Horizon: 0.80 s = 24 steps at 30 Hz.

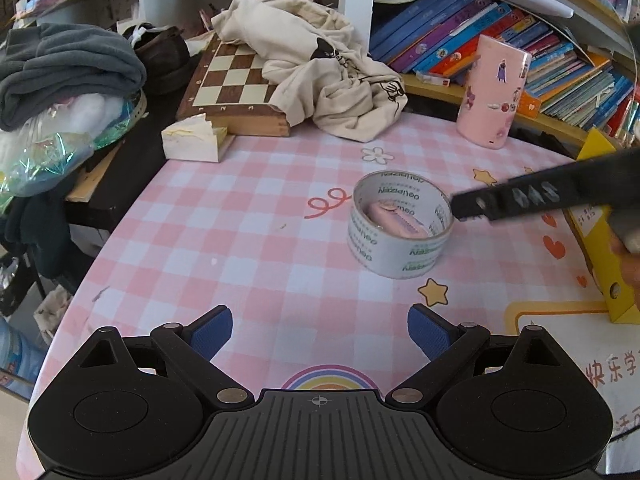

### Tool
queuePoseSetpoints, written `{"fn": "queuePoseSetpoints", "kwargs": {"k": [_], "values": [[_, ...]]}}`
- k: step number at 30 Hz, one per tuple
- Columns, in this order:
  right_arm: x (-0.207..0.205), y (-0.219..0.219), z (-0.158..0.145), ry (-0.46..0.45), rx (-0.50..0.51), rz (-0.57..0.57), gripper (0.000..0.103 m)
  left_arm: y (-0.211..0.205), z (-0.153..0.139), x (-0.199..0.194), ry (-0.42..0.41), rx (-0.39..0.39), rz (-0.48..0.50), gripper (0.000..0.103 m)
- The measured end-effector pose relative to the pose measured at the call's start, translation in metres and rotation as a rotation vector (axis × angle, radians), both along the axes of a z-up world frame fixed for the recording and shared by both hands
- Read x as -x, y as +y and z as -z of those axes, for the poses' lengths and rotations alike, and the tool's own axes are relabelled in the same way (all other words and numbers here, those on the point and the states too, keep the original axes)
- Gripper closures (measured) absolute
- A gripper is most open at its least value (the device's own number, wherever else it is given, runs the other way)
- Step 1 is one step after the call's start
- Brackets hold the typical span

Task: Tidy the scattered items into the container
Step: 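Close the right gripper on the tape roll rim while the left tool approaches the pink stick, then lift the tape roll with the right tool while the left gripper closes on the pink stick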

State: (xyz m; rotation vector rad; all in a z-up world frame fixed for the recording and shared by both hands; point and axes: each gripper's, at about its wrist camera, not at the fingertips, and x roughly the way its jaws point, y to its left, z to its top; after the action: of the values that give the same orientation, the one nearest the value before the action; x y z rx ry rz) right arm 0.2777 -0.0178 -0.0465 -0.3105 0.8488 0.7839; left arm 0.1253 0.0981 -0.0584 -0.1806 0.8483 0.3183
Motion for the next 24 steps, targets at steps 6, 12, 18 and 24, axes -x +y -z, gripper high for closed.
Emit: {"fn": "queuePoseSetpoints", "kwargs": {"k": [6,12,18,24], "values": [[-0.018,0.026,0.019,0.062,0.044,-0.021,0.075,-0.004,0.003,0.000,0.014,0.000,0.013,0.007],[-0.019,0.025,0.016,0.144,-0.021,-0.067,0.097,-0.006,0.001,-0.001,0.007,-0.007,0.027,0.007],[-0.019,-0.007,-0.014,0.219,-0.188,-0.019,0.098,-0.010,0.001,-0.003,-0.003,-0.005,0.049,0.007],[-0.012,-0.030,-0.025,0.052,-0.091,0.033,0.098,-0.021,0.003,-0.015,-0.029,-0.016,0.108,0.007]]}}
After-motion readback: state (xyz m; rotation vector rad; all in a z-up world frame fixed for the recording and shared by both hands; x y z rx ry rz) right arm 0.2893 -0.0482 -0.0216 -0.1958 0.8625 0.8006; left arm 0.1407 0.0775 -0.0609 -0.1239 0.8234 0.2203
